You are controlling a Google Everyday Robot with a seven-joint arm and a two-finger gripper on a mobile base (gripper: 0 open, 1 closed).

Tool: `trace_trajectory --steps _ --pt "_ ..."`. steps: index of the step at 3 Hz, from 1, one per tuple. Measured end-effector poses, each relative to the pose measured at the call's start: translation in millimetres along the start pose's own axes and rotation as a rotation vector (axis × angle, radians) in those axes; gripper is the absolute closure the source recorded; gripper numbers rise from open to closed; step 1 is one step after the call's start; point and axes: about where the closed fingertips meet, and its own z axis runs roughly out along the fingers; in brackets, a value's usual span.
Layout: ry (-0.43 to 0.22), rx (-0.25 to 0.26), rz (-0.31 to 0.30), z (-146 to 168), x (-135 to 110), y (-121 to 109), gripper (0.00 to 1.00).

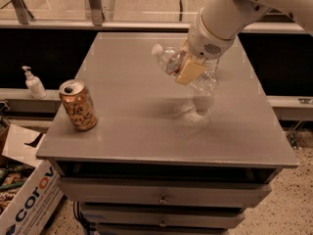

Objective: Knock water bottle over

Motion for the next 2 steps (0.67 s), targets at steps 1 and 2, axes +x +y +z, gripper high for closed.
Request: trace_trajectory --steps 1,2 --pt "0.137 -0.004 -0.075 16.2 10.2 17.9 1.0" --pt "0.256 -0.008 -0.166 32.6 14.6 29.4 1.0"
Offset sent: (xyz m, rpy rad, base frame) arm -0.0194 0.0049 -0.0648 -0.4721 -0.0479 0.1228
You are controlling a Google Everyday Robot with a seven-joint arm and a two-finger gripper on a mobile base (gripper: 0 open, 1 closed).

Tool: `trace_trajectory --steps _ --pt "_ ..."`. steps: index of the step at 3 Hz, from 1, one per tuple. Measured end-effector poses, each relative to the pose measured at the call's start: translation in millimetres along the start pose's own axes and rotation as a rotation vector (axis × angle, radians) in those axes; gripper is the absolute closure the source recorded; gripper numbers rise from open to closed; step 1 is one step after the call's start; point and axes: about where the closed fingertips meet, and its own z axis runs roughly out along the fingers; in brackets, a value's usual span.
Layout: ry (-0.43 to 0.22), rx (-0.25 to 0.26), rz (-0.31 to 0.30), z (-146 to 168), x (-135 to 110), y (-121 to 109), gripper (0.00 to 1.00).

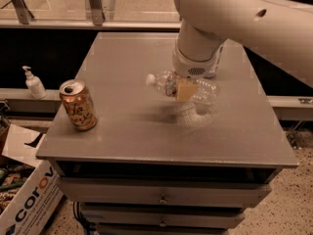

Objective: Knock water bottle over

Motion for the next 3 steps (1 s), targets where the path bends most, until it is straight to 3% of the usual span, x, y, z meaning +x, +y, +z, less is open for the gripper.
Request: trace_trajectory --steps 1,3 --pt "0.064 -0.008 -0.087 10.4 -5.1 8.2 1.0" --pt "0.068 -0.057 -0.251 20.8 -19.1 24.3 0.59"
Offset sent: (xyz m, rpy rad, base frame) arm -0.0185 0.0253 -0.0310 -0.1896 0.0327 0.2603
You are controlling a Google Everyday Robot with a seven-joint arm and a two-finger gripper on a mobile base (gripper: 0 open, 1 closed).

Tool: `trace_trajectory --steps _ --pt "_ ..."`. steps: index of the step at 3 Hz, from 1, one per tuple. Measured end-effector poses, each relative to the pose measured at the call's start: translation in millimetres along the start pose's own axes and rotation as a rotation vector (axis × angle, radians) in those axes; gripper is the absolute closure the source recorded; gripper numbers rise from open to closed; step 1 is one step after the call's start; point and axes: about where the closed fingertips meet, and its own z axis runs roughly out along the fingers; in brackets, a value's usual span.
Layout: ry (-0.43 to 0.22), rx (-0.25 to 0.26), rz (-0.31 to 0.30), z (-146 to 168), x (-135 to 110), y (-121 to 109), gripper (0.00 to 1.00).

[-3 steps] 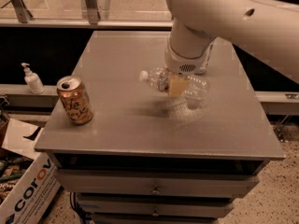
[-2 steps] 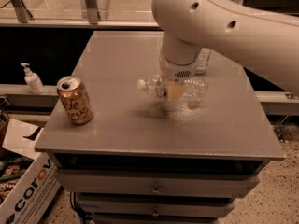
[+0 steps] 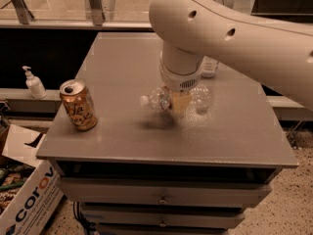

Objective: Knock water bottle over

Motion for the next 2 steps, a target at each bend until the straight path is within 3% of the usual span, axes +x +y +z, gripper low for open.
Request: trace_trajectory --steps 2 --pt "-0.018 -0.019 -0.102 4.4 -8.2 6.1 0.13"
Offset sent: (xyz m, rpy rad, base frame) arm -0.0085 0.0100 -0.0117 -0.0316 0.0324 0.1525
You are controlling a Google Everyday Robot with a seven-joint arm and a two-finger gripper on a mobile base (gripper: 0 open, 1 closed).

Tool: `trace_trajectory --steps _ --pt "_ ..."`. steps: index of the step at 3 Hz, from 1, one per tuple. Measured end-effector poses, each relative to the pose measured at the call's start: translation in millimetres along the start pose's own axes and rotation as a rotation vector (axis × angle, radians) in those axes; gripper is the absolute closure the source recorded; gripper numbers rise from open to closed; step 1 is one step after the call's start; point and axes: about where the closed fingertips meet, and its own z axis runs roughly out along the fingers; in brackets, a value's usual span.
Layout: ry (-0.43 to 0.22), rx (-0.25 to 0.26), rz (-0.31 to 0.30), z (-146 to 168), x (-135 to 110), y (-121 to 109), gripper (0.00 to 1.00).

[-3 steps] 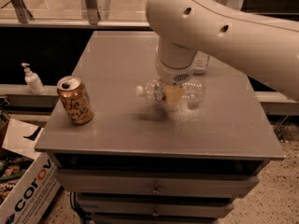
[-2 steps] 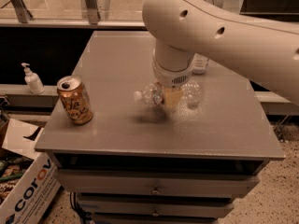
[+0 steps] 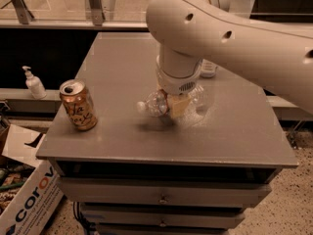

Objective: Knock water bottle over

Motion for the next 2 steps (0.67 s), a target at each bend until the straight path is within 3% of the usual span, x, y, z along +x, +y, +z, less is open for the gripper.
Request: trace_trajectory --steps 1,2 --pt "0.001 -0.004 -0.045 1.7 -2.7 2.9 0.0" --pt "-0.009 -0.002 -0.046 -0.3 -1.0 2.5 0.0"
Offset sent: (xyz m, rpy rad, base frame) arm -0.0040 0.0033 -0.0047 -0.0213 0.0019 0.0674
